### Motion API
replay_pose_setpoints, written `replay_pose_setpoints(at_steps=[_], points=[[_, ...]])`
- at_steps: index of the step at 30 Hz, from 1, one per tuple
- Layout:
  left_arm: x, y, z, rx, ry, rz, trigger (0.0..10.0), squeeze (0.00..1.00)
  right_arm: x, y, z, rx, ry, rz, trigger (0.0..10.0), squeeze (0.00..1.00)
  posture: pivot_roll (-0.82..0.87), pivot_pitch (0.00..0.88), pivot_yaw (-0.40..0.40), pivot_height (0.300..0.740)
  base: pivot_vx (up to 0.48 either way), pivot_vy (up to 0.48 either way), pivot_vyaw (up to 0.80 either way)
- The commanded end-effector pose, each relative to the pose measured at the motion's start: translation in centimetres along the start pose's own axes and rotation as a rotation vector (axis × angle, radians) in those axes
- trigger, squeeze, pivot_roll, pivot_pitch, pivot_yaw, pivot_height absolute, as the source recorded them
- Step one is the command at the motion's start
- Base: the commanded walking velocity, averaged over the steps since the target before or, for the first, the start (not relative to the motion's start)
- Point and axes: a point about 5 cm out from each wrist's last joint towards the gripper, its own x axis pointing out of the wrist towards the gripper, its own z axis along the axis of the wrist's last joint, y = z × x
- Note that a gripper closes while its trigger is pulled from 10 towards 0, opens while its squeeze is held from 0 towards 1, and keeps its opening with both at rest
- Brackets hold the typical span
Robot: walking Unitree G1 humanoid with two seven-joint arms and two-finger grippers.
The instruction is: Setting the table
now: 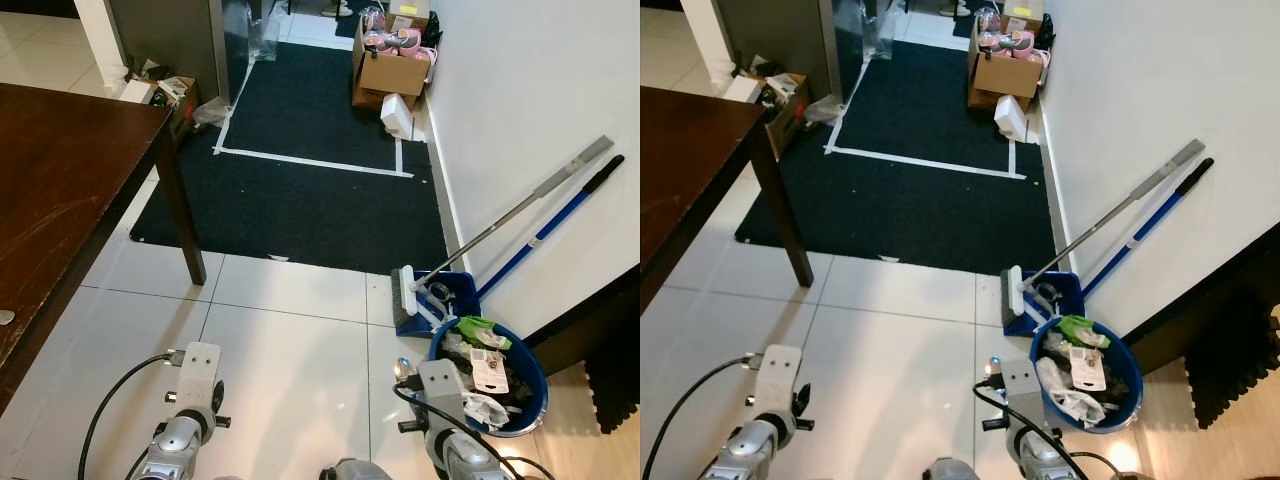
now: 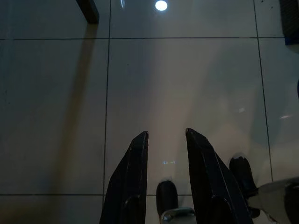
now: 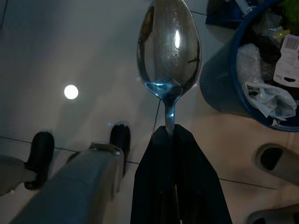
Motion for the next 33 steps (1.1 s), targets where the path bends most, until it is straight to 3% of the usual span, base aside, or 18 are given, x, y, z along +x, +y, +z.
replay_pose_setpoints(at_steps=[1, 26, 33], points=[[-0.1, -0.4, -0.3, 0.008, 0.017, -0.012, 10.0, 0.00, -0.2, -0.3, -0.6, 0.002, 0.016, -0.012, 10.0, 0.00, 0.05, 0.024, -0.044, 0.740, 0.000, 0.000, 0.00], [0.0, -0.5, -0.3, 0.001, 0.015, -0.004, 10.0, 0.00, -0.2, -0.4, -0.8, -0.014, 0.025, -0.028, 10.0, 0.00, 0.04, 0.025, -0.049, 0.740, 0.000, 0.000, 0.00], [0.3, -0.6, 1.2, -0.056, -0.069, 0.015, 10.0, 0.00, -0.3, -0.9, 0.1, -0.012, -0.057, -0.055, 10.0, 0.00, 0.04, 0.013, -0.047, 0.740, 0.000, 0.000, 0.00]])
